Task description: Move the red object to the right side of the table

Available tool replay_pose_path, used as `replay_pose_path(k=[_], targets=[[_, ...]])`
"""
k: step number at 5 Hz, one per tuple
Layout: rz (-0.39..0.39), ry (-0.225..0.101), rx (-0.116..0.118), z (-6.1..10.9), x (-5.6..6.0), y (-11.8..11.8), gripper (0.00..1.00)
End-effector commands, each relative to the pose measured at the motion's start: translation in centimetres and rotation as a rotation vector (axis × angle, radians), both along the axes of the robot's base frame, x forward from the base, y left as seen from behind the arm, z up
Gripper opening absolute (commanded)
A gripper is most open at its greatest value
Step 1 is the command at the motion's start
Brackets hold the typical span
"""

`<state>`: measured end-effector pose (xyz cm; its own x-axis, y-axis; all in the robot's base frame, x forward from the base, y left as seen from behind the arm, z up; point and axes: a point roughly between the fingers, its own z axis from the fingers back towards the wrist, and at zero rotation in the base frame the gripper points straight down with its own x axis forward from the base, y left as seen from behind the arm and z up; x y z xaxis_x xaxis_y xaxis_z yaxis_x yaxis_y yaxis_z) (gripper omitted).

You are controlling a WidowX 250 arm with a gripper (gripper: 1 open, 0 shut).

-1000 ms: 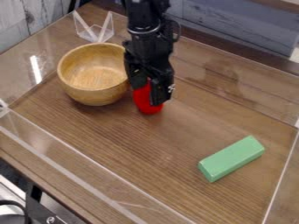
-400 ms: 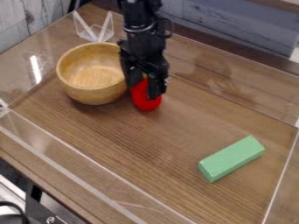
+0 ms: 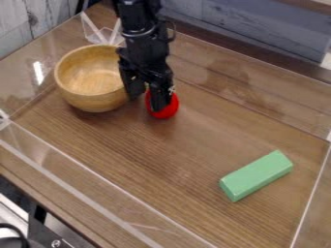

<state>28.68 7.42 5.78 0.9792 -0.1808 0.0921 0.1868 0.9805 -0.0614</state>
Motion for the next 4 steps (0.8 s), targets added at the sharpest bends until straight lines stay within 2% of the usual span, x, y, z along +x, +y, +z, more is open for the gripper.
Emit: replay_pose_path(k=[1,2,3,4], targets=[[-0.003,-0.057,0.006,1.0,0.3,-0.2,0.00],[-0.009,-0.055,-0.009,0.6,0.2,-1.0,1.00],[0.037,-0.052,-0.004,1.0,-0.6,-2.5,0.00],[0.035,-0.056,0.001,1.6,-0.8,-3.1,0.00]])
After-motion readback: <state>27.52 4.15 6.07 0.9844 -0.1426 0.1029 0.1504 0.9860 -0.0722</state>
